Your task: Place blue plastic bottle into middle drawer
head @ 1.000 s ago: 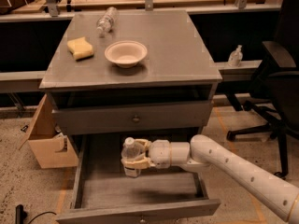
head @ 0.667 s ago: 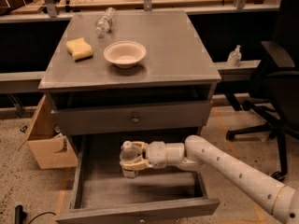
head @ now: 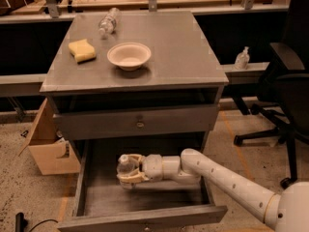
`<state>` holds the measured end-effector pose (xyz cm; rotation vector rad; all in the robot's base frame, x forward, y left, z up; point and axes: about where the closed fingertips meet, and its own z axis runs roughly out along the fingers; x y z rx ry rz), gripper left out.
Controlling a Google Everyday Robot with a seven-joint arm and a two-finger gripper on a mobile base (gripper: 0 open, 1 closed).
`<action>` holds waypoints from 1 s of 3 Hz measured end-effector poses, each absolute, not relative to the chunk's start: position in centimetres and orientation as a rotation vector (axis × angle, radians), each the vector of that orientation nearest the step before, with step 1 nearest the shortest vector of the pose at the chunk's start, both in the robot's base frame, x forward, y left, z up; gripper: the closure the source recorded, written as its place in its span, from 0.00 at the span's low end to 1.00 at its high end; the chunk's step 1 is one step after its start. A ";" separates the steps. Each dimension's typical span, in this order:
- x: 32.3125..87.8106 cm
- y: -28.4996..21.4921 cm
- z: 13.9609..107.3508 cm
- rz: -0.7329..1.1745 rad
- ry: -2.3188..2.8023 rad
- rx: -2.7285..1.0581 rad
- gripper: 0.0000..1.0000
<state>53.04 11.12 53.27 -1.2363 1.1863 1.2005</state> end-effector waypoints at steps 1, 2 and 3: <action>52.6 12.0 51.0 1.178 1.209 -1.217 0.83; 52.4 12.6 49.2 1.172 1.246 -1.202 0.58; 52.4 12.8 48.5 1.168 1.264 -1.192 0.35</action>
Offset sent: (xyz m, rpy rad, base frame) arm -0.0070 0.0161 -0.0623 -0.0415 0.0522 -0.0828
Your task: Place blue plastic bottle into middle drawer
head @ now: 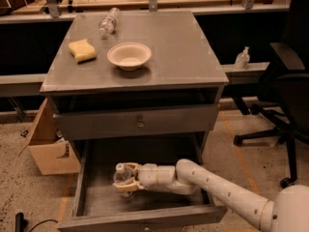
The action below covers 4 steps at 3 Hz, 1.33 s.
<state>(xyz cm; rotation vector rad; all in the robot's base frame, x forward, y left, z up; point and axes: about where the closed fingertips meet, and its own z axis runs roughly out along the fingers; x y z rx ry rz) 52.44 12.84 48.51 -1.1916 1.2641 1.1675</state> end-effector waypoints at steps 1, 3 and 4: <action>52.3 12.5 48.3 1.158 1.286 -1.183 0.13; 51.6 8.5 50.2 1.072 1.421 -1.178 0.00; 50.1 3.8 53.5 0.981 1.518 -1.156 0.26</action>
Offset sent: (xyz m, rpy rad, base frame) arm -0.0065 -0.0377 0.0074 -0.1084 0.0484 -0.0746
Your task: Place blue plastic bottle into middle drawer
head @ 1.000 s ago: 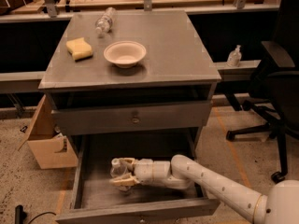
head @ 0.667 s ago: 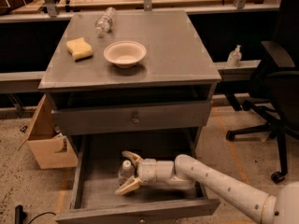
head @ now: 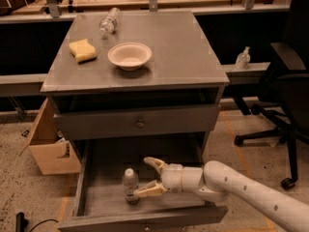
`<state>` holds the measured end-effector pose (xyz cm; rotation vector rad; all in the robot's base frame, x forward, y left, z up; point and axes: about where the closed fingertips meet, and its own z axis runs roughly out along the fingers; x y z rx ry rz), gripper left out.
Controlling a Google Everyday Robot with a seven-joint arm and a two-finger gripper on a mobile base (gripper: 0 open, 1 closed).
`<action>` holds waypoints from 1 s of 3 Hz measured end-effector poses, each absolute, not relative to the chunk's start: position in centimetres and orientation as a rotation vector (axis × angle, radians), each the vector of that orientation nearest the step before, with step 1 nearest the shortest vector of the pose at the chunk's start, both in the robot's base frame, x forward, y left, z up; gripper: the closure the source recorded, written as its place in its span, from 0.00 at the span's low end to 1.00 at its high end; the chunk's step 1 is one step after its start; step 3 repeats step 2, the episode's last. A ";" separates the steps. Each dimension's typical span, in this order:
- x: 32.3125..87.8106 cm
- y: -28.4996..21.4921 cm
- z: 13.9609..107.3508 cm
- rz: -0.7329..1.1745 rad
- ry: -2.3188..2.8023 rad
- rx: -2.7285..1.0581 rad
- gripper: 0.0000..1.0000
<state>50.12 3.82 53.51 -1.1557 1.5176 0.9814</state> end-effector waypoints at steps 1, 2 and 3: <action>48.5 0.4 56.1 0.923 1.582 -1.136 0.49; 47.0 -2.9 59.9 0.809 1.625 -1.047 0.48; 47.0 -2.9 59.9 0.809 1.625 -1.047 0.48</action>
Offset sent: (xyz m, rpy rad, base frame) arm -0.0445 -0.1339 0.1182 -0.0842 -0.0585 -0.4320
